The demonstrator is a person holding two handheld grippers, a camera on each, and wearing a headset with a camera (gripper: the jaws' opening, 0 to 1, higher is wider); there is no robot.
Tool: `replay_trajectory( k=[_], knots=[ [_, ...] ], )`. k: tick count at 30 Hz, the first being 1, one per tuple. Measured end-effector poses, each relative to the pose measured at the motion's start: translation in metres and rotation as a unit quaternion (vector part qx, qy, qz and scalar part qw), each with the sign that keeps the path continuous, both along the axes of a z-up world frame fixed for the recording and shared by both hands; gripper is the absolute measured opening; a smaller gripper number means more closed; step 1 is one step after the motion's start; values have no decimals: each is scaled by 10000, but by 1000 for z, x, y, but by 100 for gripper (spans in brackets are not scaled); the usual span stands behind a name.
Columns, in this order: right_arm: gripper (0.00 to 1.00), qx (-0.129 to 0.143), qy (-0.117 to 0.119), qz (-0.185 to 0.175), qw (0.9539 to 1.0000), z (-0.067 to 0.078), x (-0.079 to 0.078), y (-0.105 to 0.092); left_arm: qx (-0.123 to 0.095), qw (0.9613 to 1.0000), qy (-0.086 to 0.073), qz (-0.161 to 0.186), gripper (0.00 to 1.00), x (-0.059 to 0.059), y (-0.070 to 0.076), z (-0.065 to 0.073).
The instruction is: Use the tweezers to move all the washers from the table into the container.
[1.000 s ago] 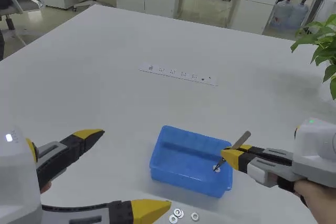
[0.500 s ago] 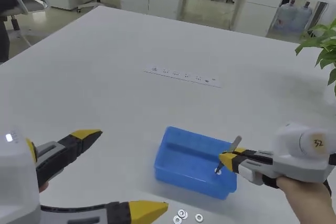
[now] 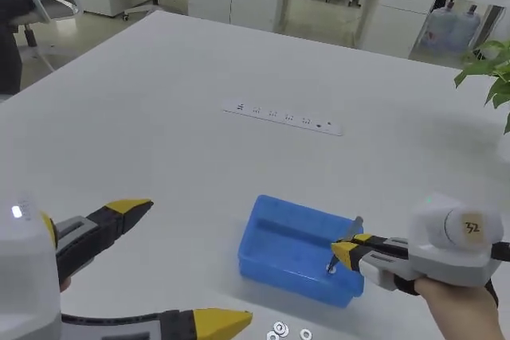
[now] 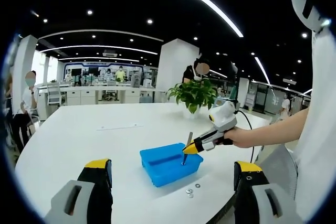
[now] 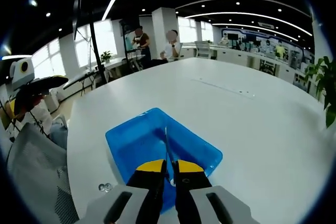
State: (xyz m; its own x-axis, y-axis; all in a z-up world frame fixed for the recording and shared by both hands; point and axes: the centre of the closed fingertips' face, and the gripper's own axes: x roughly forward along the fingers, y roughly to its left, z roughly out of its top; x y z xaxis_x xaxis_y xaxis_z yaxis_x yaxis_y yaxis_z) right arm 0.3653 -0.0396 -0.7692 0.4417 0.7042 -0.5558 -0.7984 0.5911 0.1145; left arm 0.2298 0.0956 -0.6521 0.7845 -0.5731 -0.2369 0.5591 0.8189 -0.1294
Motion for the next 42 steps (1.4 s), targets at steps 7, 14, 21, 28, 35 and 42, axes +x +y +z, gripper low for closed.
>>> replay_trajectory(
  k=[7,14,21,28,35,42],
  knots=[
    [3,427,-293,-39,9987,31,-12,3,8,10000,10,-51,99,1,-4,-1],
    [3,1031,-366,183,9938,63,-41,19,17,9999,31,-131,99,1,-5,-5],
    [3,1062,-370,644,9916,64,-70,41,67,9998,69,-173,98,-1,-8,-7],
    [3,743,-83,995,9922,29,-87,52,94,9998,91,-169,97,-3,-9,-7],
    [3,498,274,1113,9922,-7,-95,55,156,9997,140,-160,97,-5,-8,-10],
    [3,514,227,1218,9910,-1,-102,58,95,9998,150,-106,97,-4,-6,-10]
  ],
)
